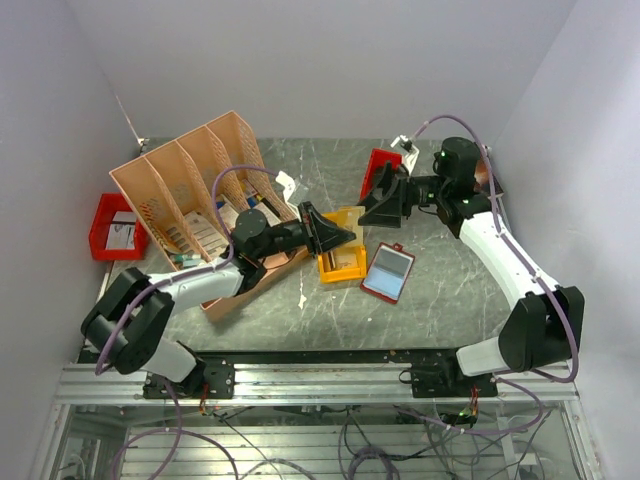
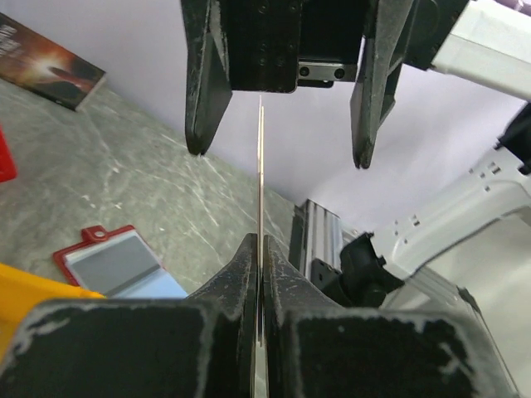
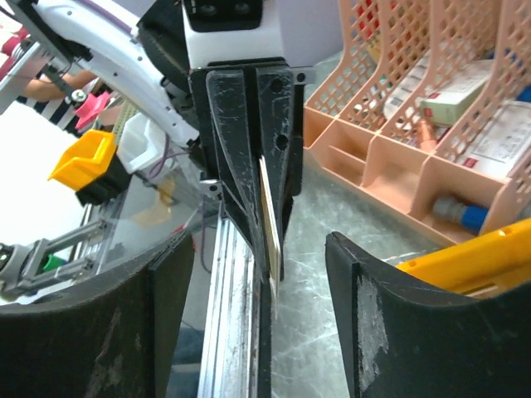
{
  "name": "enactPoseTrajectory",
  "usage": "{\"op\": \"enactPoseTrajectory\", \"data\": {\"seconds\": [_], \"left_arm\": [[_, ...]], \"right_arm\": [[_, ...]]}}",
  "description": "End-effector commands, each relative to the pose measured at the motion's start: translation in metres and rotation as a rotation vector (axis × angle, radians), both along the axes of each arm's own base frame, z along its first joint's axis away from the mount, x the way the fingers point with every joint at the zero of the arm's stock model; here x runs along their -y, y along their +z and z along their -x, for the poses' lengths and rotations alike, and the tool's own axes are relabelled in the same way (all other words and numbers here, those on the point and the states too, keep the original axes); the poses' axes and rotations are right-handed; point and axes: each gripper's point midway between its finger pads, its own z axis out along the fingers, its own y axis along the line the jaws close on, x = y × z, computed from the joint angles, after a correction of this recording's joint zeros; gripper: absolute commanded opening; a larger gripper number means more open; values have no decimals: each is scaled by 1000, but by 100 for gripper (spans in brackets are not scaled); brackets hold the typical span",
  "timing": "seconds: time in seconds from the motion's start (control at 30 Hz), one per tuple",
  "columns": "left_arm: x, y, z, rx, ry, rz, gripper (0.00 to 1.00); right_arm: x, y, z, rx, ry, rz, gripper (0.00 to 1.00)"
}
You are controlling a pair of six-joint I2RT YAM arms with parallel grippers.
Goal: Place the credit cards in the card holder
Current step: Pick up the credit card from the storage box.
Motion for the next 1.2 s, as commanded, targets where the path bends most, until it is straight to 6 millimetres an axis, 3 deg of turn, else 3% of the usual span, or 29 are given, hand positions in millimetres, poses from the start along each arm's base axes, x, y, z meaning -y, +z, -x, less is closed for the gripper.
{"op": "enactPoseTrajectory", "data": {"seconds": [0.0,0.27,0.43,0.53,0.57,0.67,0.73,0.97,1.17], "left_arm": [[8,20,19,94,-164,45,7],[6,23,19,75,-203,89,7],[5,25,17,68,-209,100,7],[4,25,14,56,-192,97,8],[4,24,12,47,-177,95,12],[-1,20,3,24,-89,81,40],[-4,16,-1,20,-20,64,51],[9,0,0,16,47,-37,52],[15,1,-7,10,72,-51,49]], "right_arm": [[-9,3,16,-1,75,-19,59],[-16,4,37,-41,189,-38,26],[-17,2,36,-50,181,-35,21],[-19,0,28,-60,145,-23,0],[-20,-1,23,-52,121,-12,0],[-20,-9,1,14,-5,68,0],[-19,-9,-7,9,-62,90,0],[-17,-12,-23,-1,-186,112,0],[-15,-15,-30,-11,-237,131,0]]}}
